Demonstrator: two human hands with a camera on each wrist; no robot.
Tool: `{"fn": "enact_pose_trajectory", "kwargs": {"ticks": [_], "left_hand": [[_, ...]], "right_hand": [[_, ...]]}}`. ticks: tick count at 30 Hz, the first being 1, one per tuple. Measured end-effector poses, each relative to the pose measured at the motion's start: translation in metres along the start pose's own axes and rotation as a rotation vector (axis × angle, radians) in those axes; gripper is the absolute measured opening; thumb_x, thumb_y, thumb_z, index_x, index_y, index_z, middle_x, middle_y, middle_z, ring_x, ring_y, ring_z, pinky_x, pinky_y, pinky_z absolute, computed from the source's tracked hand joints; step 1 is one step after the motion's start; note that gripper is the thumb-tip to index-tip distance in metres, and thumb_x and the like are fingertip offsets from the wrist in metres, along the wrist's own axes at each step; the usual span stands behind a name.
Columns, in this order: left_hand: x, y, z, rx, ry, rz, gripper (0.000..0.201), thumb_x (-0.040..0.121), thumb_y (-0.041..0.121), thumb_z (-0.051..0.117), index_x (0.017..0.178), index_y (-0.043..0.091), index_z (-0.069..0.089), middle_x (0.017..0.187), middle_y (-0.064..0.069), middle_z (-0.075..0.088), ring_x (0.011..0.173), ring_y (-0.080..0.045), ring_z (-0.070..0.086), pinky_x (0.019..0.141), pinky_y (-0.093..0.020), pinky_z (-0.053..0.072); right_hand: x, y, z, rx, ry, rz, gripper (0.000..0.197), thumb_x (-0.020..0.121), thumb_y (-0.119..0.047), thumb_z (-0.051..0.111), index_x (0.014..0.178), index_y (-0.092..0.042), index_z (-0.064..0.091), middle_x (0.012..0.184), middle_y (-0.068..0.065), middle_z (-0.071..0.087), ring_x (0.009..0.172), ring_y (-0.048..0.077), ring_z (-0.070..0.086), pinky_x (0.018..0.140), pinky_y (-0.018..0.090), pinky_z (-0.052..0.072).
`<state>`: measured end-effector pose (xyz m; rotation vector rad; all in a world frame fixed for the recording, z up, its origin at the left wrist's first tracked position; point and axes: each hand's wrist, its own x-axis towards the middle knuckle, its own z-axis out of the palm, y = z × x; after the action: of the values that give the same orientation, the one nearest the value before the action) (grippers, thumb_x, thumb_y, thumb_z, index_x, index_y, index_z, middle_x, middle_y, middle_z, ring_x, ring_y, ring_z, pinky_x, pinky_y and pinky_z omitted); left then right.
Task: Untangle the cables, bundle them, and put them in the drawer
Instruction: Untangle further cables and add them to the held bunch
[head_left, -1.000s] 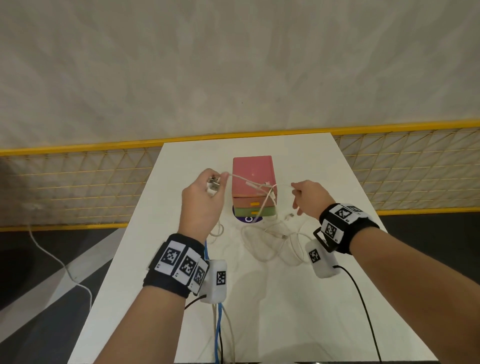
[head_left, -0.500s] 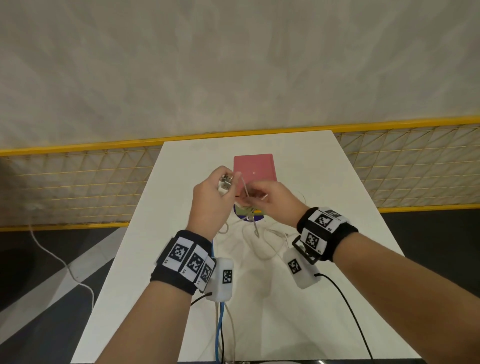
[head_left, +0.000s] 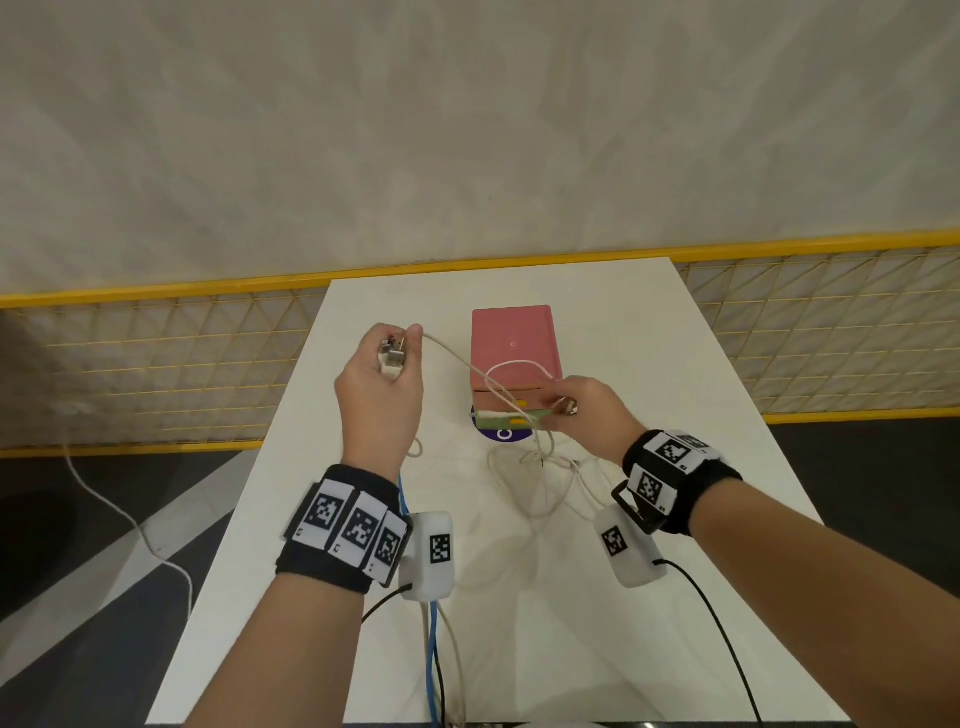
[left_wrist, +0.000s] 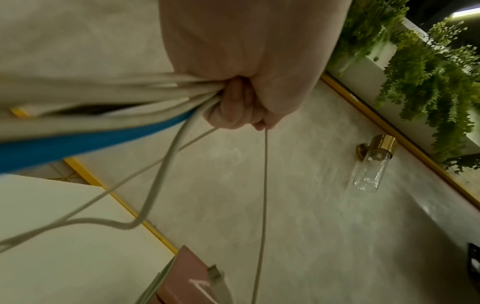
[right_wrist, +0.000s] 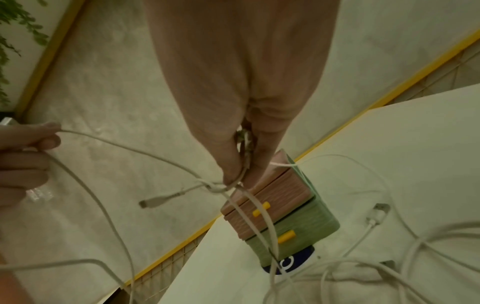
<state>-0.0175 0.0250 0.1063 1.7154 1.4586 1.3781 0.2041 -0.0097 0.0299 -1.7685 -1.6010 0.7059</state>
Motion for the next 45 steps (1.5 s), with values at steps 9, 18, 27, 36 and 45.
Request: {"fn": "enact_pose_trajectory", "kwargs": {"ticks": [9, 18, 27, 36, 45], "left_hand": [[0.003, 0.001, 0.001, 0.000, -0.016, -0.028, 0.027, 0.097, 0.039, 0.055, 0.088, 0.014, 0.060, 0.071, 0.011, 0.056, 0.065, -0.005, 0.052, 0.054, -0.007, 0.036], [-0.013, 0.024, 0.018, -0.119, -0.235, 0.105, 0.018, 0.095, 0.032, 0.061, 0.078, 0.030, 0.057, 0.061, 0.022, 0.055, 0.059, 0.000, 0.049, 0.059, -0.011, 0.038], [0.000, 0.017, -0.003, -0.035, -0.146, 0.083, 0.023, 0.096, 0.037, 0.059, 0.086, 0.016, 0.061, 0.068, 0.013, 0.054, 0.061, 0.000, 0.049, 0.058, -0.014, 0.037], [-0.012, 0.018, 0.004, 0.020, -0.322, 0.112, 0.018, 0.094, 0.034, 0.062, 0.083, 0.020, 0.063, 0.068, 0.014, 0.058, 0.063, 0.003, 0.052, 0.059, -0.009, 0.037], [-0.041, 0.035, -0.015, -0.061, -0.276, 0.098, 0.018, 0.093, 0.035, 0.064, 0.093, 0.017, 0.066, 0.079, 0.013, 0.063, 0.072, 0.002, 0.055, 0.067, -0.008, 0.040]], "right_hand": [[-0.005, 0.017, 0.001, -0.105, 0.080, 0.001, 0.022, 0.085, -0.023, 0.068, 0.106, -0.024, 0.072, 0.148, 0.017, 0.026, 0.141, 0.032, 0.024, 0.111, 0.039, 0.026], [0.002, -0.038, 0.012, 0.006, -0.132, -0.272, 0.012, 0.085, -0.018, 0.069, 0.095, -0.012, 0.068, 0.104, -0.002, 0.049, 0.090, 0.007, 0.054, 0.076, 0.005, 0.042], [0.004, 0.011, 0.012, -0.161, -0.056, 0.003, 0.015, 0.086, 0.001, 0.053, 0.095, -0.008, 0.061, 0.094, 0.009, 0.063, 0.087, 0.026, 0.060, 0.076, 0.030, 0.045], [-0.010, -0.070, -0.014, 0.151, -0.181, -0.281, 0.035, 0.090, -0.017, 0.062, 0.124, -0.017, 0.056, 0.110, -0.004, 0.062, 0.102, -0.001, 0.059, 0.084, 0.012, 0.047], [-0.042, -0.101, -0.055, -0.207, 0.249, -0.636, 0.035, 0.091, -0.002, 0.051, 0.122, -0.015, 0.064, 0.121, 0.011, 0.063, 0.133, 0.030, 0.044, 0.107, 0.031, 0.036]]}}
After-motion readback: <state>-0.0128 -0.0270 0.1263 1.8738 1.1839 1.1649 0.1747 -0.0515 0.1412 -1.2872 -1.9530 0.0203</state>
